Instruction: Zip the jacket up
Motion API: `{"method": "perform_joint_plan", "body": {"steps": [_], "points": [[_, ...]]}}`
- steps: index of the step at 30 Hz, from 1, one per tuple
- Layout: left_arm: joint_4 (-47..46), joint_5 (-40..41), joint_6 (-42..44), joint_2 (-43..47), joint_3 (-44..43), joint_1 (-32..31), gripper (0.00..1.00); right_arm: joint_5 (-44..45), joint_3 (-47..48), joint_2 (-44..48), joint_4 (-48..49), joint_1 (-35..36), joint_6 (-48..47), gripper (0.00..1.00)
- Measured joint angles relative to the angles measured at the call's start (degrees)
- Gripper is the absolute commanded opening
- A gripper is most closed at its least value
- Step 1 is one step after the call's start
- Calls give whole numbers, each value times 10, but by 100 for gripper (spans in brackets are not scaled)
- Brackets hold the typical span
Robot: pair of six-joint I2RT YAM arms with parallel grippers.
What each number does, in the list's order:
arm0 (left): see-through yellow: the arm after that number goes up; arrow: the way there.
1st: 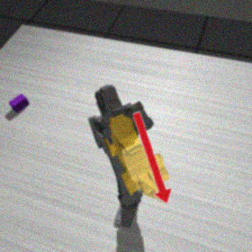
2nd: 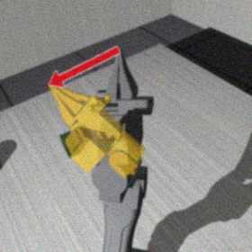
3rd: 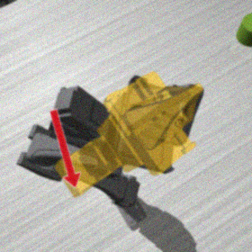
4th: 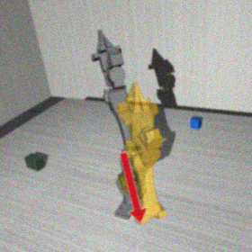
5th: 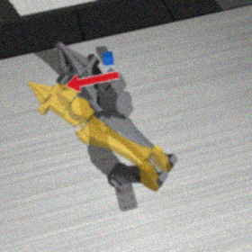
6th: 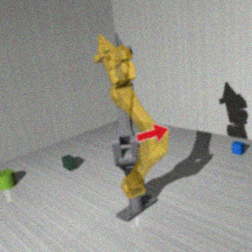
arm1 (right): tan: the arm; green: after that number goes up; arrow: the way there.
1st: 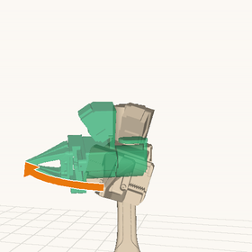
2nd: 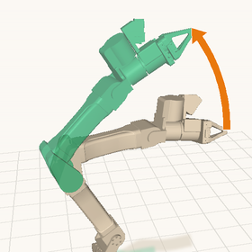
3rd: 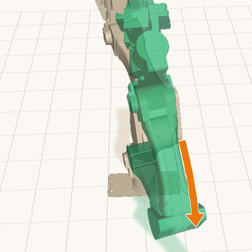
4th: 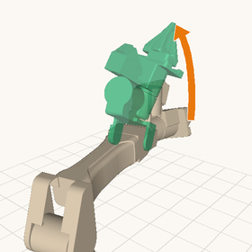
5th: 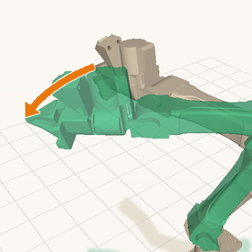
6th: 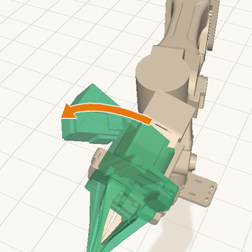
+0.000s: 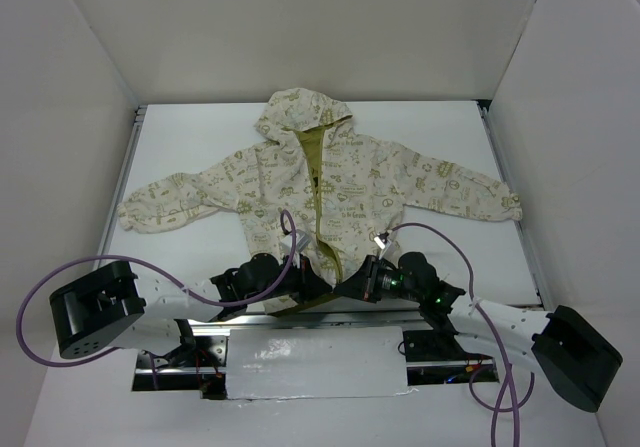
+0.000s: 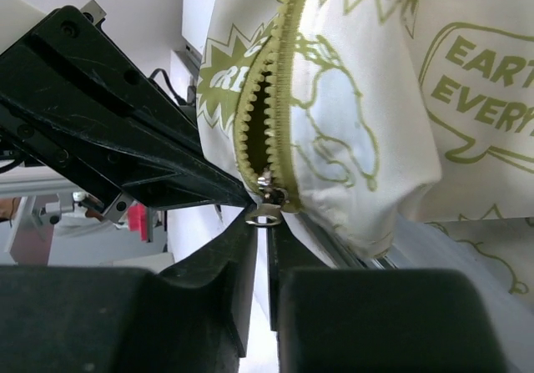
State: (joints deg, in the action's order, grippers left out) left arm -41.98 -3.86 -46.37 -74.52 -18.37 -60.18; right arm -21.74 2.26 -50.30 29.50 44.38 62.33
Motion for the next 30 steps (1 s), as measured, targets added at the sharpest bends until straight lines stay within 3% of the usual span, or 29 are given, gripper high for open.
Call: {"method": "perform_joint_plan", "body": {"steps": [2, 3, 20, 22, 23, 25, 27, 30], "points": [[0, 1, 0, 0, 0, 0, 0, 0, 0, 0, 0, 0, -3, 10], [0, 2, 0, 0, 0, 0, 0, 0, 0, 0, 0, -1, -3, 0], [13, 6, 12, 13, 0, 0, 0, 1, 0, 29, -24, -3, -26, 0], [13, 7, 12, 13, 1, 0, 0, 1, 0, 30, -30, -4, -29, 15], [13, 8, 12, 14, 1, 0, 0, 2, 0, 30, -35, -5, -30, 27], [12, 9, 12, 16, 3, 0, 0, 4, 0, 36, -42, -5, -31, 29], [13, 10, 12, 17, 4, 0, 0, 7, 0, 47, -47, -8, -30, 44], [12, 10, 12, 17, 4, 0, 0, 13, 0, 63, -49, -11, -32, 52]]}}
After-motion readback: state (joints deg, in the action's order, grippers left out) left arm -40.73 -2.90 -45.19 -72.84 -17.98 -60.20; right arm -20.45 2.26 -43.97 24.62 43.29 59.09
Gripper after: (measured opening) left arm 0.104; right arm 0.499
